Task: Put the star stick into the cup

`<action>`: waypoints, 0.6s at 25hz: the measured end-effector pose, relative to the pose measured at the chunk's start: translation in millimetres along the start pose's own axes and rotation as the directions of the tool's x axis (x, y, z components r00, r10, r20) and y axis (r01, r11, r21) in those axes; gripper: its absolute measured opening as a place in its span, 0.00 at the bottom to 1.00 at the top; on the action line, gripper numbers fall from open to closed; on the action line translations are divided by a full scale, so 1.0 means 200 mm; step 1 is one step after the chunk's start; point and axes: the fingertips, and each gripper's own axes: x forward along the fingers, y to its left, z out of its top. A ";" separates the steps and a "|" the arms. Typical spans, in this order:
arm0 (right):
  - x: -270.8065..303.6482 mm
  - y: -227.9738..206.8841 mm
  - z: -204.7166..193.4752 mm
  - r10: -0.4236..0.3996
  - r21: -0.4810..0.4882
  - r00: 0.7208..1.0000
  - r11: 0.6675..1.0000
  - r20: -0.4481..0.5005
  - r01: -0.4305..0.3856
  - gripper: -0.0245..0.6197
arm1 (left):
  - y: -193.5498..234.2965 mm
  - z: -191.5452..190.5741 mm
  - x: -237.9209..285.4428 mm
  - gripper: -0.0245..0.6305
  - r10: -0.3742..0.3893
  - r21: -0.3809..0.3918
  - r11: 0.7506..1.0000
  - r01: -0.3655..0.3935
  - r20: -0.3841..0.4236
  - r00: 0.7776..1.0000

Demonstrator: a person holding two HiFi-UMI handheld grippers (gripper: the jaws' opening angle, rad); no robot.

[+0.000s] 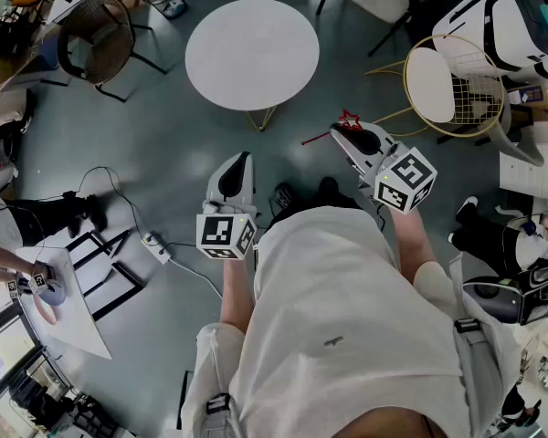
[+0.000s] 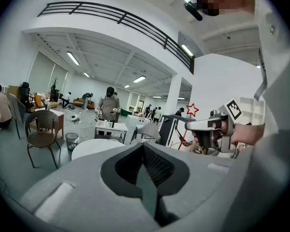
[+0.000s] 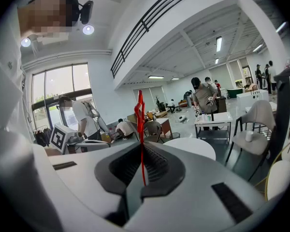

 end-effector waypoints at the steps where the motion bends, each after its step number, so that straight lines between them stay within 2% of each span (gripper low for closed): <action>1: 0.00 0.00 0.00 0.000 -0.001 1.000 1.000 -0.001 0.000 0.07 | 0.00 0.00 0.00 0.05 -0.001 0.002 1.000 0.001 0.000 1.000; 15: 0.05 0.05 -0.02 0.000 -0.008 1.000 1.000 0.015 0.000 0.07 | 0.03 -0.03 -0.06 0.05 -0.001 -0.002 1.000 0.001 -0.003 1.000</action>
